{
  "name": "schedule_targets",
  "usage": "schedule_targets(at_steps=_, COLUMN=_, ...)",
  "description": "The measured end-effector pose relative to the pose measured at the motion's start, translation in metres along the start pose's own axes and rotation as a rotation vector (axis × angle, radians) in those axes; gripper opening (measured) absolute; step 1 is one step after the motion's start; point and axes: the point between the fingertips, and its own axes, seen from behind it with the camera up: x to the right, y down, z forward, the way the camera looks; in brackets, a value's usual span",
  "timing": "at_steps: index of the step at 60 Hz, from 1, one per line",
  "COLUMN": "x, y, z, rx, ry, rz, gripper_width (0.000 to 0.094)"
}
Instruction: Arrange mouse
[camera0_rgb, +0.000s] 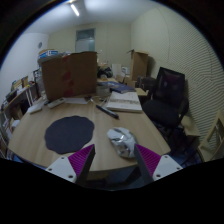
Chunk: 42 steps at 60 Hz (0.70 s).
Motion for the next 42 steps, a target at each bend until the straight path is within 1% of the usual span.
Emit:
schedule_targets(at_steps=7, x=0.028, y=-0.001, z=0.039, rx=0.011, ry=0.011, rz=-0.031, gripper_width=0.0805)
schedule_targets(at_steps=11, x=0.035, y=0.006, z=0.063, rx=0.001, ry=0.004, rz=-0.038, gripper_width=0.0809)
schedule_targets(at_steps=12, x=0.037, y=0.007, z=0.069, rx=-0.002, ry=0.003, rz=-0.041, gripper_width=0.0816)
schedule_targets(at_steps=13, x=0.036, y=0.007, z=0.072, rx=0.002, ry=-0.008, rz=-0.044, gripper_width=0.0856)
schedule_targets(at_steps=14, x=0.034, y=0.001, z=0.076, rx=0.030, ry=-0.021, rz=-0.032, gripper_width=0.0807)
schedule_targets(at_steps=16, x=0.034, y=0.000, z=0.082, rx=0.033, ry=-0.035, rz=-0.020, gripper_width=0.0804)
schedule_targets(at_steps=18, x=0.036, y=-0.006, z=0.089, rx=0.054, ry=-0.041, rz=0.004, gripper_width=0.0800)
schedule_targets(at_steps=24, x=0.041, y=-0.017, z=0.106, rx=0.099, ry=-0.032, rz=0.005, gripper_width=0.0762)
schedule_targets(at_steps=25, x=0.043, y=-0.019, z=0.108, rx=0.107, ry=-0.028, rz=0.010, gripper_width=0.0743)
schedule_targets(at_steps=26, x=0.044, y=-0.019, z=0.109, rx=0.114, ry=-0.020, rz=0.012, gripper_width=0.0756)
schedule_targets(at_steps=28, x=0.049, y=-0.021, z=0.110, rx=0.129, ry=0.006, rz=0.015, gripper_width=0.0615)
schedule_targets(at_steps=29, x=0.050, y=-0.021, z=0.110, rx=0.136, ry=0.014, rz=0.021, gripper_width=0.0564)
schedule_targets(at_steps=34, x=0.052, y=-0.022, z=0.111, rx=0.166, ry=0.042, rz=0.030, gripper_width=0.0534)
schedule_targets(at_steps=42, x=0.054, y=-0.021, z=0.113, rx=0.094, ry=0.067, rz=0.070, gripper_width=0.0442)
